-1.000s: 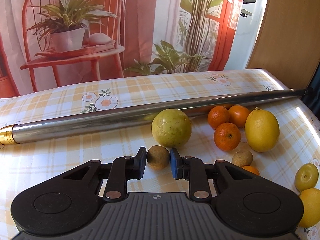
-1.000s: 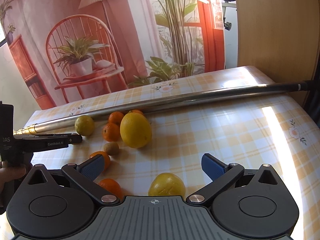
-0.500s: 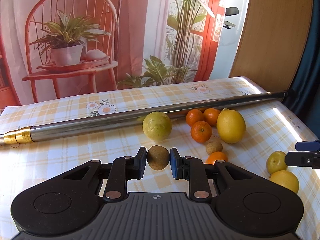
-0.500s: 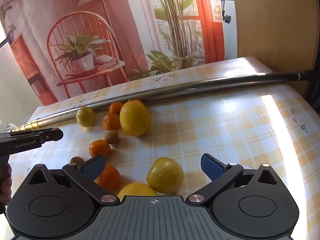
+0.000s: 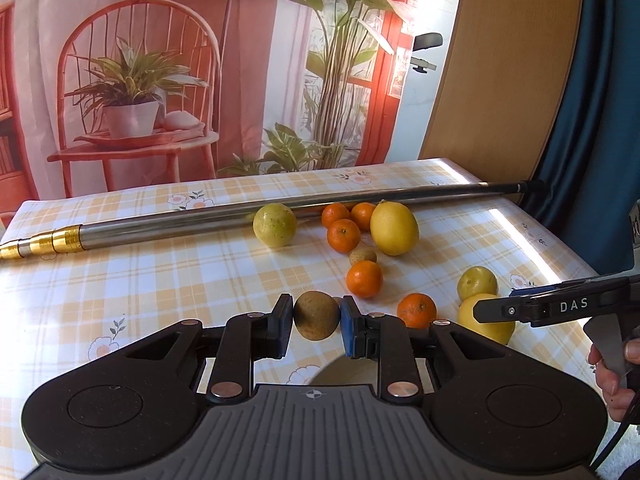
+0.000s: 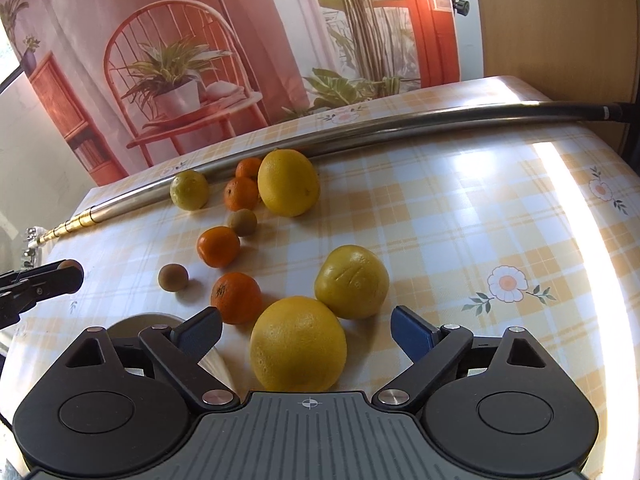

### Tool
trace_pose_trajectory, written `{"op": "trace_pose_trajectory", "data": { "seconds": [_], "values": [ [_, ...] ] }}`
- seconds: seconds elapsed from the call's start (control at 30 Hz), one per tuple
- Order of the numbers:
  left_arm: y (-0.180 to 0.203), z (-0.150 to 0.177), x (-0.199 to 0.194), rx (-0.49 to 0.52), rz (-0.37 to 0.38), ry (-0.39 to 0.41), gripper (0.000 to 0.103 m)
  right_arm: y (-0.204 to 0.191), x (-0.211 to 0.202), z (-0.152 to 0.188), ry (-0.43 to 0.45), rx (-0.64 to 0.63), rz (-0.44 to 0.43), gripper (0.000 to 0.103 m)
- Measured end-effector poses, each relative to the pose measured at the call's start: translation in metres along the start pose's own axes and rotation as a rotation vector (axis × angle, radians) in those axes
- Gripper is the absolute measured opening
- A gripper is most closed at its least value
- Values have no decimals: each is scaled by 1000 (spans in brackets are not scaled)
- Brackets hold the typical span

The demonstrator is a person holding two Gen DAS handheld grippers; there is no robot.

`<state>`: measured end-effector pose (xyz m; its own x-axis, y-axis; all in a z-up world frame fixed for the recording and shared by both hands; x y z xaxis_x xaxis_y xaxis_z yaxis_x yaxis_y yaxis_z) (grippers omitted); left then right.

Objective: Organize fruits
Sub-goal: 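Close the right tool around a large yellow grapefruit, then set the grapefruit on the plate with the right tool while the left drops the kiwi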

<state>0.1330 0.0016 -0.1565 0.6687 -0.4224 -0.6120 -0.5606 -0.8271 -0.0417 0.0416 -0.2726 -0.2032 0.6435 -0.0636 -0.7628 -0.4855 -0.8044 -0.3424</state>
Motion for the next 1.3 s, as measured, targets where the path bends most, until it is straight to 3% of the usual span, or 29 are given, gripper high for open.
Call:
{"op": "trace_pose_trajectory", "data": {
  "seconds": [0.17, 0.4, 0.6, 1.3],
  "values": [
    [6, 9, -8, 4, -11, -12, 27, 1, 5, 5, -29, 17, -13, 77],
    [9, 21, -12, -5, -15, -37, 27, -1, 10, 11, -48, 9, -17, 69],
    [6, 34, -7, -104, 40, -71, 27, -3, 14, 17, -50, -35, 16, 53],
    [23, 45, -7, -57, 14, -121, 27, -1, 8, 22, -18, -18, -11, 51]
  ]
}}
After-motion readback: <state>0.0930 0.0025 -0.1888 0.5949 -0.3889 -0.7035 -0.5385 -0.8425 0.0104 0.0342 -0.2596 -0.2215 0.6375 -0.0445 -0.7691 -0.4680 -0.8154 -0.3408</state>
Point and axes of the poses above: each gripper's, at about its wrist camera, not at the fingertips, and x roughly the way its jaws point, y to its right, z to its underside, the point moved 2 cm from there along x, roughly the way its jaws point, and after that the axes turned 11 degrees about x, right-handed, at the moved point
